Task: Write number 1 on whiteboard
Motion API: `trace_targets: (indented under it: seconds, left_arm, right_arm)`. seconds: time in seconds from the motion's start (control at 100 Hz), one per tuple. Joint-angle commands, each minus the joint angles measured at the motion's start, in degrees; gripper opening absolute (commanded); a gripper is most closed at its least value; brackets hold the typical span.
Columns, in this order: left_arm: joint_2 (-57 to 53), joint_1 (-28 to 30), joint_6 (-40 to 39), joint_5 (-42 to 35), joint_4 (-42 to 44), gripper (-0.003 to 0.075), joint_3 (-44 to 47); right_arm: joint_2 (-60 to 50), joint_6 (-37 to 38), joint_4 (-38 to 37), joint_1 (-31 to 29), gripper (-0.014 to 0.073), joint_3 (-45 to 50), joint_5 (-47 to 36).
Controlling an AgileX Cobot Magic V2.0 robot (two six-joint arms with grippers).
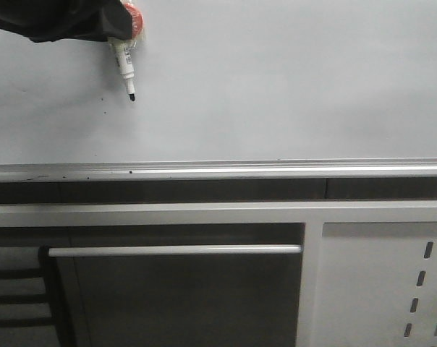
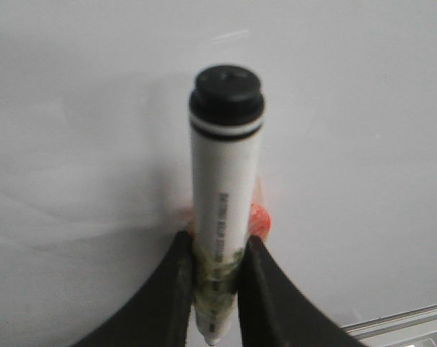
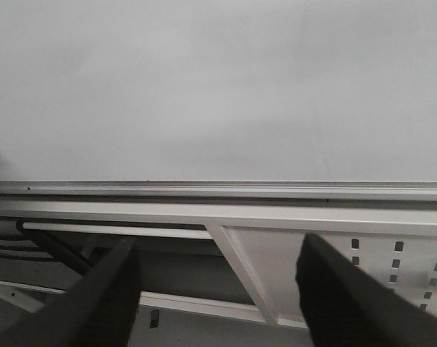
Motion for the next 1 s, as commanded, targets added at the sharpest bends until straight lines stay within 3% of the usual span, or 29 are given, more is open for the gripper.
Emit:
trace_targets:
  seconds: [0.0, 0.13, 0.42, 0.56, 0.68, 0.85, 0.99]
  left_arm:
    - [-1.25, 0.05, -0.66, -2.79, 1.67, -0.002, -1.98]
    - [-1.76, -0.09, -0.66, -1.91, 2.59, -0.002, -1.98]
    - [-3.75, -0.32, -0.45, 15.38, 12.27, -0.002, -1.98]
    - [-4.28, -0.32, -0.45, 24.5, 17.91, -0.002, -1.98]
    - [-4.28, -0.32, 0.01, 28.79, 19.12, -0.002, -1.98]
    - [-4.28, -4.4, 5.5, 30.16, 19.12, -0.002, -1.98]
    - [-4.28, -8.1, 7.65, 30.02, 19.12, -0.002, -1.98]
  right_arm:
    - [0.43, -0.48, 0.9, -0.34, 0.0416, -2.01, -3.82]
    - [0.43, -0.48, 0.9, -0.34, 0.0416, -2.01, -3.82]
    - [0.43, -2.83, 0.9, -0.34, 0.0416, -2.57, 0.26]
    - [0.89, -8.21, 3.04, -0.34, 0.0416, -6.22, 7.24]
    - [4.23, -16.07, 10.25, -0.34, 0.0416, -11.66, 14.9]
    - [13.58, -23.71, 17.7, -0.34, 0.0415, -20.12, 27.59]
    - [22.22, -23.97, 19.29, 1.56, 0.0415, -27.71, 34.9]
